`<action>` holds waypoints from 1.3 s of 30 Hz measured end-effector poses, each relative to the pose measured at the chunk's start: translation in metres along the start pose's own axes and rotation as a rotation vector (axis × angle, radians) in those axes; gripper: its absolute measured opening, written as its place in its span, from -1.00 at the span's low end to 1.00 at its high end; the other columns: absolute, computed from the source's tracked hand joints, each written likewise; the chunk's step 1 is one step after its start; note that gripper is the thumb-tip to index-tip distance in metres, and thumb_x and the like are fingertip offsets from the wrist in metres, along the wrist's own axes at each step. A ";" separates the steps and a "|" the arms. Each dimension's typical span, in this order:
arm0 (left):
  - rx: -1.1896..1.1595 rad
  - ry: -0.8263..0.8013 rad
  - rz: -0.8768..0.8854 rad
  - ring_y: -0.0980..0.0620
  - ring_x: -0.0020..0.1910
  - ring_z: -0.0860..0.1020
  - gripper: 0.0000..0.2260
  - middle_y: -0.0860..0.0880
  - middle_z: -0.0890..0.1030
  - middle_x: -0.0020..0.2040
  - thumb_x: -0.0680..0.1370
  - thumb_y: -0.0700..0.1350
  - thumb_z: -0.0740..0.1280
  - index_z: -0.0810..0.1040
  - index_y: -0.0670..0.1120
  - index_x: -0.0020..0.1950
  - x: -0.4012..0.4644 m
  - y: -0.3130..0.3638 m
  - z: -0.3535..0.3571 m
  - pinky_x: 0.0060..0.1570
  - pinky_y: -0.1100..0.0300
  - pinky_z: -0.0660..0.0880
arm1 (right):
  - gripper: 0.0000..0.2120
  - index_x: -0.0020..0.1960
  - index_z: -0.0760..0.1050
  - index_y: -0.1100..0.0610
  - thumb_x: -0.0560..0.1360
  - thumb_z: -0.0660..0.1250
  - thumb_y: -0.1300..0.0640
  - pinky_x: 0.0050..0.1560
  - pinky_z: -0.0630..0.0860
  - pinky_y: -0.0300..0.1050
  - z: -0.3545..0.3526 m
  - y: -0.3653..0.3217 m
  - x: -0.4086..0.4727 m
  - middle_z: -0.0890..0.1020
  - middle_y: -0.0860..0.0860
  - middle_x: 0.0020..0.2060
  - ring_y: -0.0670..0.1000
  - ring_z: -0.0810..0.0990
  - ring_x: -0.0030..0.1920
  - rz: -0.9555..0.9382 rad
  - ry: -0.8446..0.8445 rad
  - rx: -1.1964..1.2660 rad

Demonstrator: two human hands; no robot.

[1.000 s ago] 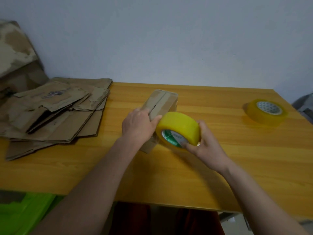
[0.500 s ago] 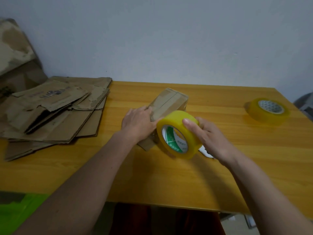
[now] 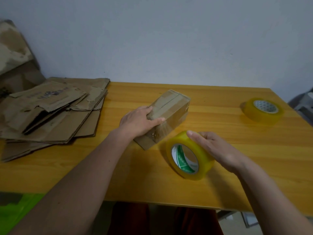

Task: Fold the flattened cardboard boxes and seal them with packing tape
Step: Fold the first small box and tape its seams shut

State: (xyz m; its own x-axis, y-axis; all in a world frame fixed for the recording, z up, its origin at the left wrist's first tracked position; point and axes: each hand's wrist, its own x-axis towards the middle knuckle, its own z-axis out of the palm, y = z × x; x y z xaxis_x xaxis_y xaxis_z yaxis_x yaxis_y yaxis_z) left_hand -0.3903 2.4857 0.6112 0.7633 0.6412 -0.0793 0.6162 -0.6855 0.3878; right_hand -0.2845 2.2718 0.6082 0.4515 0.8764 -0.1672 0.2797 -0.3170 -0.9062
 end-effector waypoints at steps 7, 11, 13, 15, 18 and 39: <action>-0.089 0.020 0.014 -0.03 0.39 0.32 -0.10 0.00 0.35 0.37 0.25 0.38 0.46 0.31 0.05 0.50 0.007 0.008 0.000 0.31 -0.04 0.37 | -0.50 0.08 0.57 0.17 0.44 0.19 -0.22 0.01 0.57 -0.04 0.020 0.008 -0.012 0.69 0.10 -0.10 0.08 0.66 -0.09 -0.009 -0.029 0.081; -0.141 -0.041 0.081 -0.01 0.36 0.31 -0.15 0.02 0.33 0.33 0.29 0.28 0.51 0.31 0.06 0.50 0.015 0.006 0.002 0.33 -0.02 0.35 | -0.51 0.06 0.57 0.31 0.53 0.17 -0.12 -0.01 0.56 0.01 0.015 0.014 -0.016 0.67 0.21 -0.10 0.18 0.64 -0.08 0.002 0.046 0.204; -0.126 -0.029 0.104 -0.01 0.36 0.31 -0.18 0.02 0.33 0.34 0.32 0.24 0.51 0.30 0.06 0.51 0.017 0.004 0.005 0.33 -0.02 0.35 | -0.59 -0.10 0.56 0.32 0.58 0.18 -0.03 -0.16 0.50 -0.06 0.009 0.025 -0.014 0.62 0.15 -0.27 0.12 0.58 -0.23 -0.020 0.197 0.135; -0.085 0.004 0.127 0.00 0.38 0.30 -0.18 0.02 0.33 0.36 0.32 0.22 0.52 0.29 0.07 0.51 0.019 0.003 0.008 0.33 0.00 0.34 | -0.69 -0.21 0.56 0.22 0.59 0.25 0.05 -0.23 0.41 -0.08 -0.003 0.049 -0.002 0.59 0.06 -0.33 0.06 0.53 -0.25 0.023 0.408 -0.144; -0.078 0.023 0.153 0.01 0.38 0.30 -0.17 0.01 0.34 0.36 0.31 0.18 0.54 0.29 0.07 0.51 0.018 0.002 0.010 0.32 0.06 0.32 | -0.84 -0.04 0.61 0.11 0.56 0.30 0.06 -0.03 0.45 -0.05 -0.015 0.075 0.014 0.58 0.06 -0.08 0.09 0.53 0.02 0.214 0.445 -0.542; -0.286 0.054 0.239 -0.03 0.52 0.07 0.02 0.05 0.12 0.55 0.28 0.04 0.60 0.04 0.11 0.58 0.006 0.002 0.022 0.46 -0.01 0.15 | -0.85 -0.09 0.52 0.10 0.45 0.42 0.29 -0.23 0.48 -0.19 -0.007 -0.014 0.015 0.61 0.02 -0.21 -0.07 0.54 -0.25 -0.342 0.321 -0.083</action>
State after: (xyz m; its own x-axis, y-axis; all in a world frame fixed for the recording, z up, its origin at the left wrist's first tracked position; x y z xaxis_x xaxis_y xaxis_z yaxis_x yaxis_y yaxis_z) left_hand -0.3803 2.4810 0.5916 0.8633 0.4967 0.0899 0.3365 -0.6990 0.6309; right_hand -0.2757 2.2870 0.6213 0.5568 0.7836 0.2757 0.5191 -0.0691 -0.8519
